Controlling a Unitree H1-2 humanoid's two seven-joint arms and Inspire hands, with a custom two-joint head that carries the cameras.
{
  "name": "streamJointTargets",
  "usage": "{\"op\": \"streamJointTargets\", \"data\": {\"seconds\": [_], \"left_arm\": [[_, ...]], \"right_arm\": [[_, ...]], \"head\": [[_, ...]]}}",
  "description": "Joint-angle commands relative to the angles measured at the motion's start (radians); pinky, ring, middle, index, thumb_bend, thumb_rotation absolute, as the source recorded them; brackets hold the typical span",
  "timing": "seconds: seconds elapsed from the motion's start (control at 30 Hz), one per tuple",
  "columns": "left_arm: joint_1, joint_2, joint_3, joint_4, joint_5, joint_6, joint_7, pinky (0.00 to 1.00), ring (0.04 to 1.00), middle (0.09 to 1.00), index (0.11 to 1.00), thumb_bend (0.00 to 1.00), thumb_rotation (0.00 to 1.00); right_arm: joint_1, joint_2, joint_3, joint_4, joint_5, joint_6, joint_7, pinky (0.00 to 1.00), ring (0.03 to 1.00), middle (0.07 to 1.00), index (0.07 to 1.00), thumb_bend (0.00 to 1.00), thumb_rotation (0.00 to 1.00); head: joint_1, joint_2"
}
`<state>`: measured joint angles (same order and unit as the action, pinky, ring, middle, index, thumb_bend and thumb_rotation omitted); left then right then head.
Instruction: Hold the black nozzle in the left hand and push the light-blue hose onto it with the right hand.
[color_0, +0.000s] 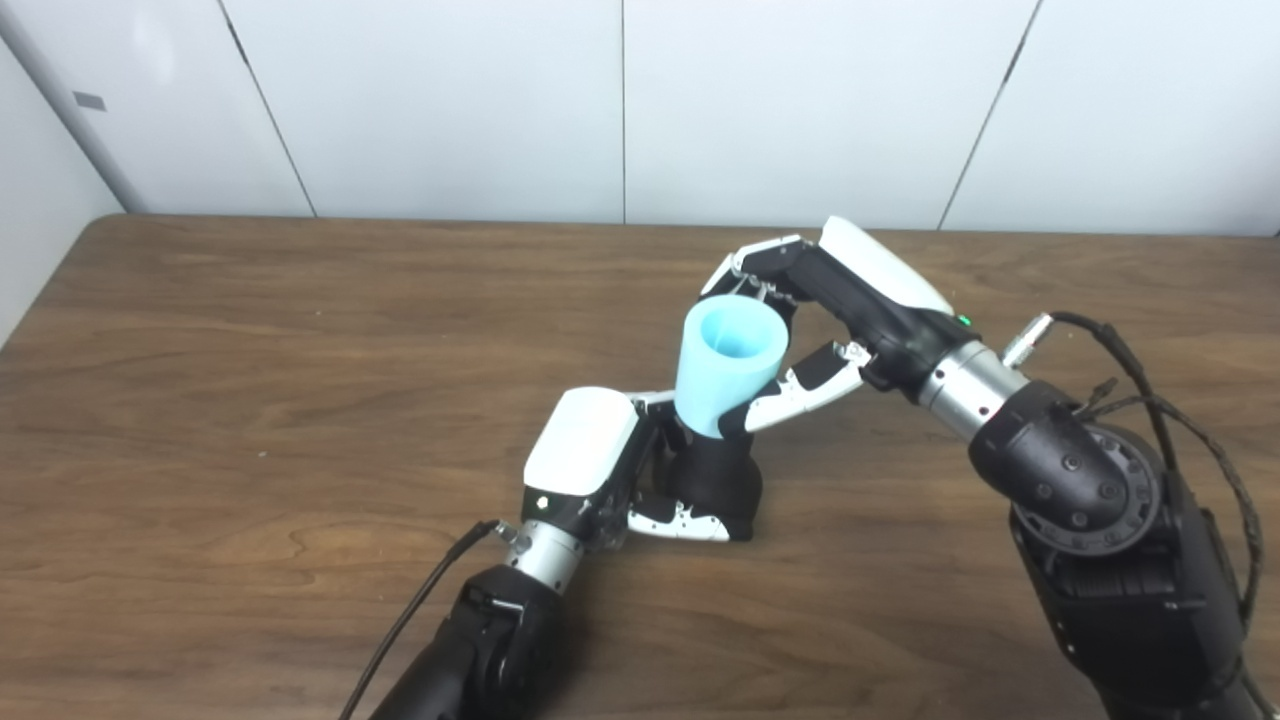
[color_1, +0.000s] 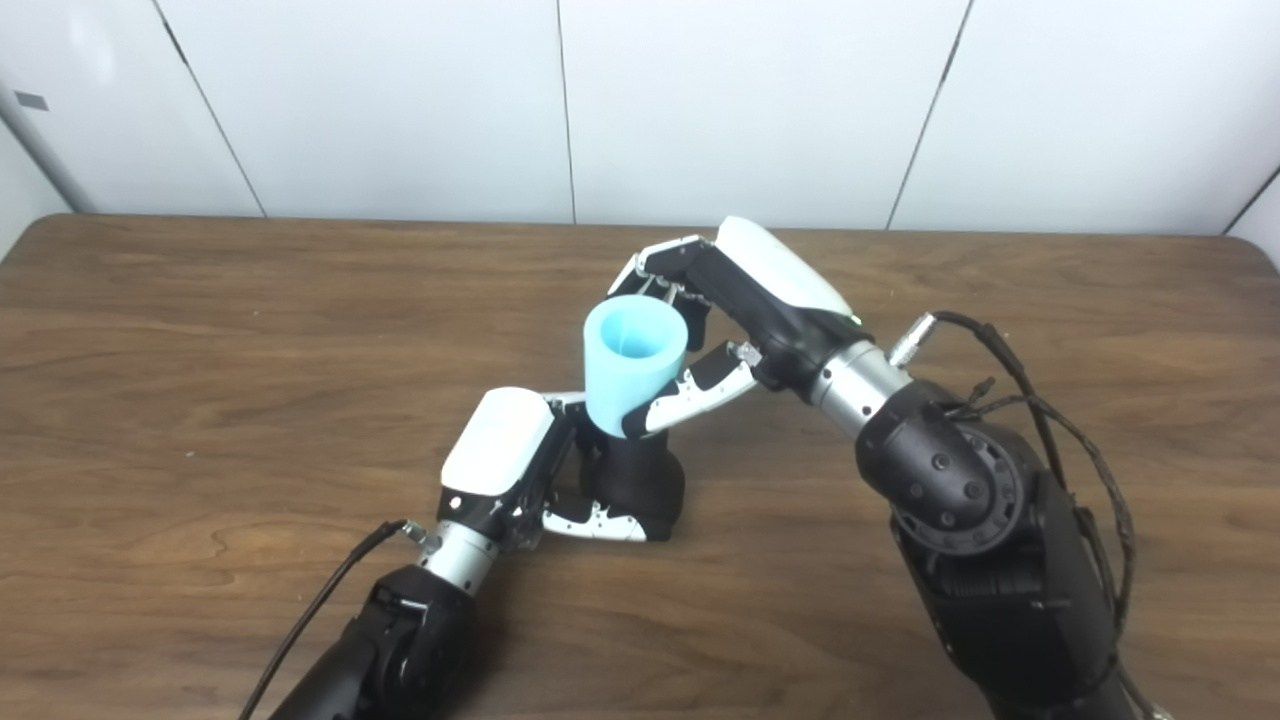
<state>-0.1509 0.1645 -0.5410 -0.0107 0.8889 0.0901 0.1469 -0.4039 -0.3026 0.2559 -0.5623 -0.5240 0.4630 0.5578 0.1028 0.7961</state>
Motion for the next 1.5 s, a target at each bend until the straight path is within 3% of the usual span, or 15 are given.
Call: {"op": "streamJointTargets", "data": {"seconds": [0.0, 0.37, 0.5, 0.63, 0.77, 1.03, 1.17, 1.47], "left_arm": [[0.105, 0.011, -0.074, 0.086, 0.000, 0.091, -0.220, 0.37, 0.488, 0.487, 0.506, 0.48, 0.00], [0.107, 0.018, -0.076, 0.069, -0.012, 0.099, -0.227, 0.37, 0.489, 0.489, 0.511, 0.48, 0.00], [0.109, 0.020, -0.074, 0.064, -0.008, 0.101, -0.233, 0.38, 0.522, 0.535, 0.493, 0.47, 0.00], [0.111, 0.021, -0.073, 0.061, -0.006, 0.100, -0.235, 0.36, 0.484, 0.494, 0.504, 0.48, 0.00], [0.113, 0.023, -0.072, 0.058, -0.008, 0.100, -0.235, 0.38, 0.507, 0.515, 0.498, 0.48, 0.00], [0.115, 0.026, -0.070, 0.048, -0.007, 0.108, -0.249, 0.38, 0.526, 0.547, 0.489, 0.47, 0.00], [0.116, 0.028, -0.069, 0.047, -0.011, 0.106, -0.253, 0.36, 0.489, 0.505, 0.501, 0.48, 0.00], [0.117, 0.025, -0.065, 0.038, -0.009, 0.106, -0.257, 0.38, 0.523, 0.554, 0.486, 0.47, 0.00]], "right_arm": [[-0.029, -0.035, -0.003, -0.048, -0.009, -0.037, -0.003, 0.35, 0.377, 0.495, 0.532, 0.49, 0.00], [-0.023, -0.046, -0.013, -0.045, 0.004, -0.029, -0.001, 0.34, 0.380, 0.497, 0.532, 0.49, 0.00], [-0.019, -0.054, -0.013, -0.048, 0.002, -0.021, 0.004, 0.33, 0.380, 0.500, 0.533, 0.49, 0.00], [-0.020, -0.063, -0.013, -0.053, 0.001, -0.016, 0.005, 0.34, 0.380, 0.499, 0.531, 0.49, 0.00], [-0.015, -0.070, -0.015, -0.051, 0.002, -0.016, 0.000, 0.34, 0.382, 0.504, 0.523, 0.49, 0.00], [0.007, -0.072, 0.000, -0.043, -0.005, -0.019, 0.006, 0.30, 0.369, 0.494, 0.558, 0.49, 0.00], [0.019, -0.071, 0.012, -0.040, -0.013, -0.019, 0.010, 0.30, 0.367, 0.493, 0.550, 0.49, 0.00], [0.041, -0.064, 0.038, -0.025, -0.023, -0.021, 0.013, 0.31, 0.377, 0.499, 0.542, 0.49, 0.00]], "head": [[-0.001, 0.000], [-0.007, 0.007], [-0.007, 0.009], [-0.010, 0.009], [-0.012, 0.011], [-0.016, 0.015], [-0.017, 0.017], [-0.020, 0.026]]}}
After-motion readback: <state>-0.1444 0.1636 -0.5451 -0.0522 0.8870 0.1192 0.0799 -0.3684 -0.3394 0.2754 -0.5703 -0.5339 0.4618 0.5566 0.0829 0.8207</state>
